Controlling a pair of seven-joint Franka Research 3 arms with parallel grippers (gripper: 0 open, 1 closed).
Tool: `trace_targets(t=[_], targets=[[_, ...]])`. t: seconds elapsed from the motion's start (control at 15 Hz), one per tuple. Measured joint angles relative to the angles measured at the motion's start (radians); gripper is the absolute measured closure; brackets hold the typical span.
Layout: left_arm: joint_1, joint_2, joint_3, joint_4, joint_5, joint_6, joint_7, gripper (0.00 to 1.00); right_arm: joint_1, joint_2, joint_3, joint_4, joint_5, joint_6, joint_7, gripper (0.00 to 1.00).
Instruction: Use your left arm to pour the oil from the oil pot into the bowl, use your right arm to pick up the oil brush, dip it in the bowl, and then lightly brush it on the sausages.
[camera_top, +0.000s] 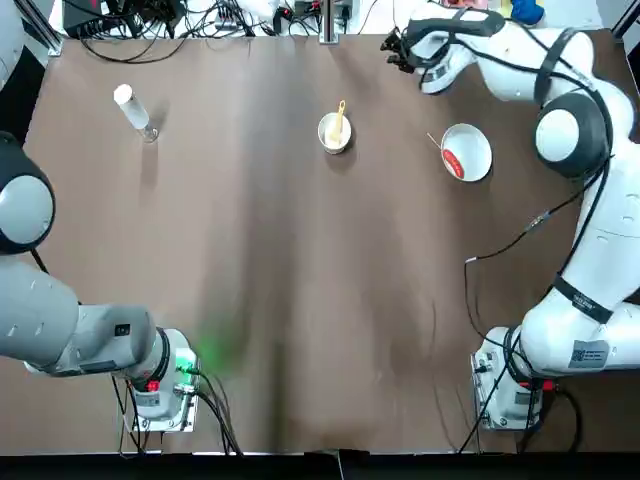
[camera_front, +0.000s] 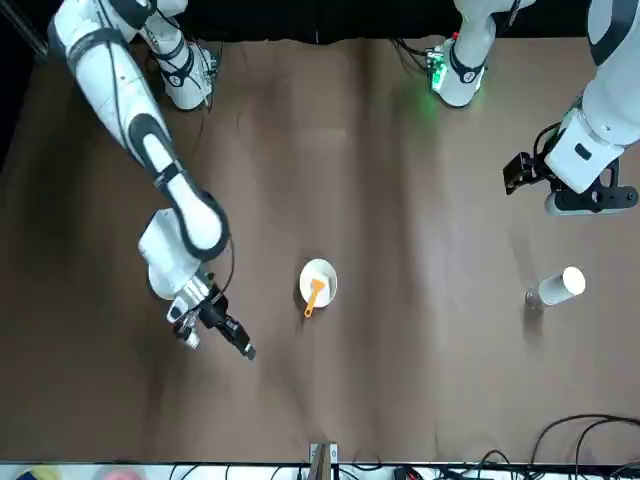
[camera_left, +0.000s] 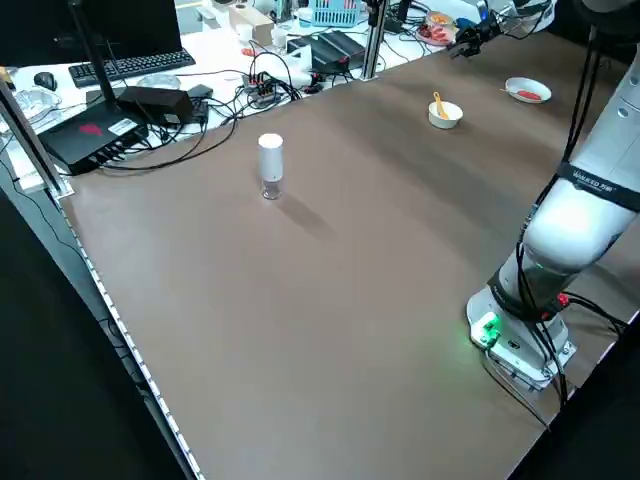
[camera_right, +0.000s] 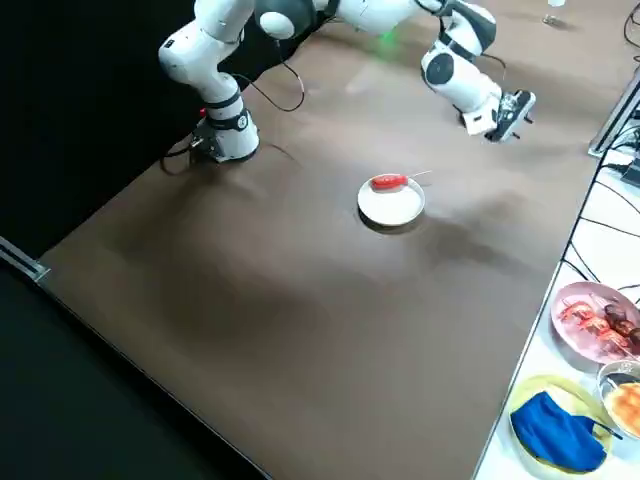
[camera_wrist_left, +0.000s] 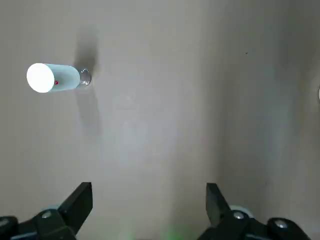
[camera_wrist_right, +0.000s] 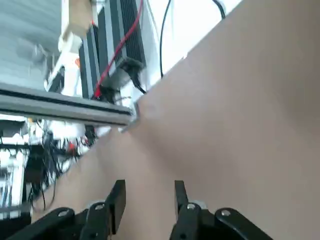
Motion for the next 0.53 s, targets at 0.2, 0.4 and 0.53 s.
trace_targets(t=[0.2,0.4,0.53], targets=[[0.000,0.000,0.000,0.000,0.000,0.000,0.000,0.00,-0.080,0.000,-0.065,-0.013,-0.160,-0.302,0.000,0.54],[0.000,0.000,0.000,0.000,0.000,0.000,0.000,0.00,-0.085,-0.019,-0.189,-0.003,-0.290,-0.585,0.000,0.54],[0.000,0.000,0.001,0.000,0.000,0.000,0.000,0.00,-0.086,-0.061,-0.272,0.006,-0.356,-0.757,0.002,0.54]])
